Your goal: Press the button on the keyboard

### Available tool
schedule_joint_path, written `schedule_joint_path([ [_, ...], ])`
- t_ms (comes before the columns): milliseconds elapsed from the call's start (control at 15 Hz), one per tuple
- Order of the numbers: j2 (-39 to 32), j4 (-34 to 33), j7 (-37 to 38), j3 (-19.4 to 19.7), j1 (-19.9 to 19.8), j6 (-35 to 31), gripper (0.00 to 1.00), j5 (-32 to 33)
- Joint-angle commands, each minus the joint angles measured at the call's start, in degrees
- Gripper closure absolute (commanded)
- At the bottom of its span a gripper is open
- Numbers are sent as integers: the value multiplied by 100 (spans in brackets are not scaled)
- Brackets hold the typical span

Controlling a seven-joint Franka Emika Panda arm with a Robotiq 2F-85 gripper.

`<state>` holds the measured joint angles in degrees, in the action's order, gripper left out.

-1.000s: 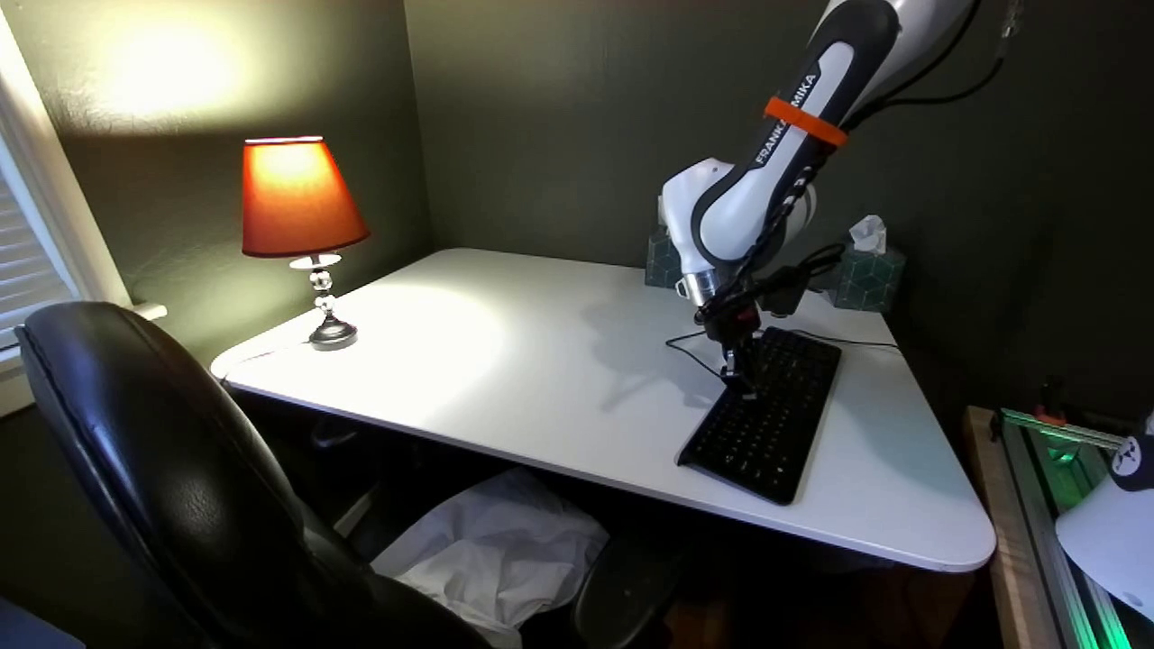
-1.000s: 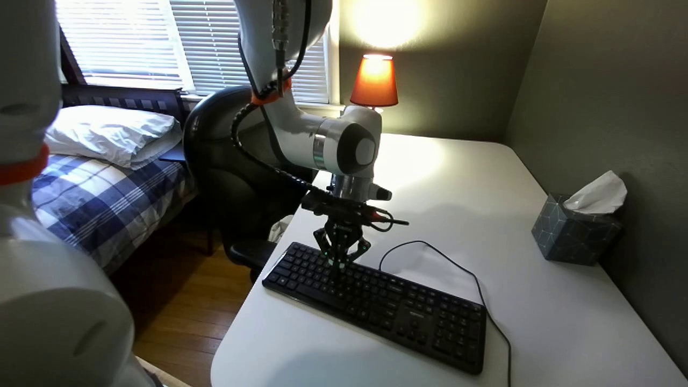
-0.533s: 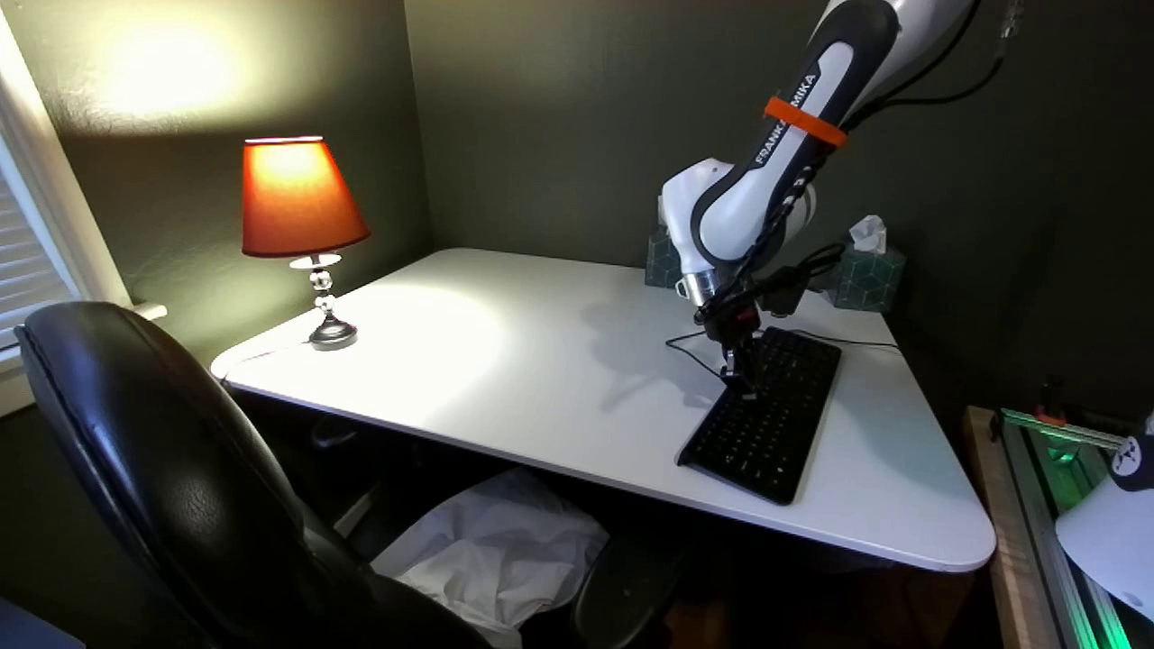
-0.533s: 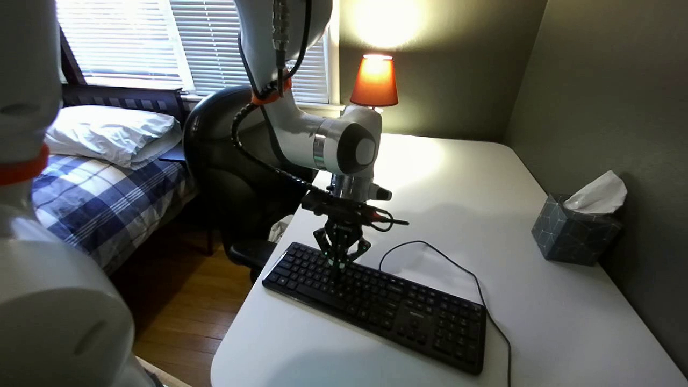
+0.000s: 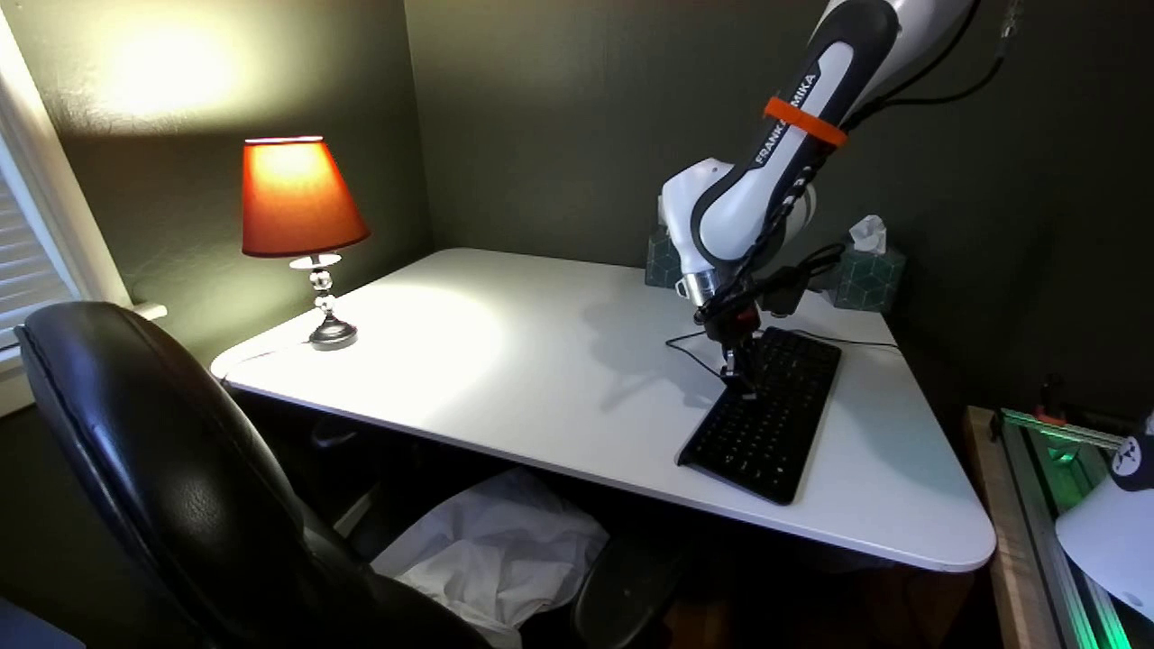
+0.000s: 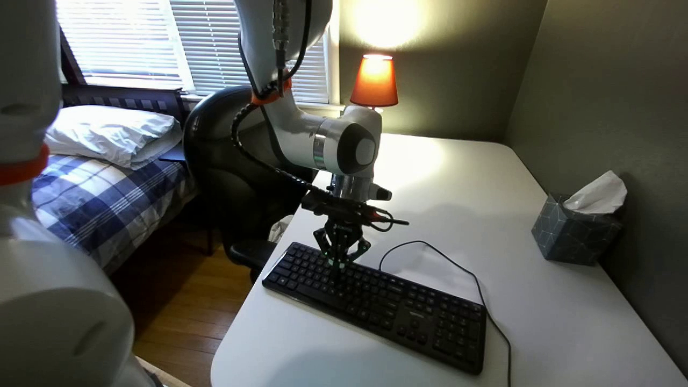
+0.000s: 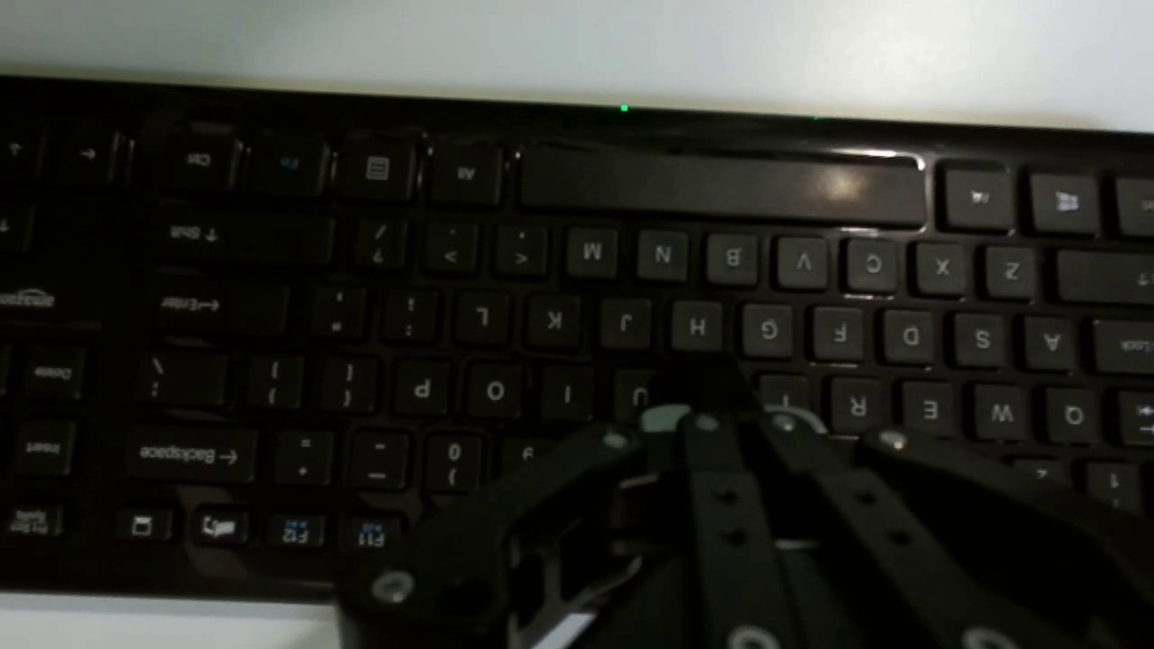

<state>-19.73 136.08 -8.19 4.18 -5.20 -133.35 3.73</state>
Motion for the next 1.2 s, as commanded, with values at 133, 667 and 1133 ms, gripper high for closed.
schedule_joint_path([
  [133, 101, 47, 70, -13, -1, 56, 100, 3],
  [667, 428, 227, 104, -1, -10, 8, 72, -28],
  [1133, 691, 353, 158, 4, 2, -31, 21, -30],
])
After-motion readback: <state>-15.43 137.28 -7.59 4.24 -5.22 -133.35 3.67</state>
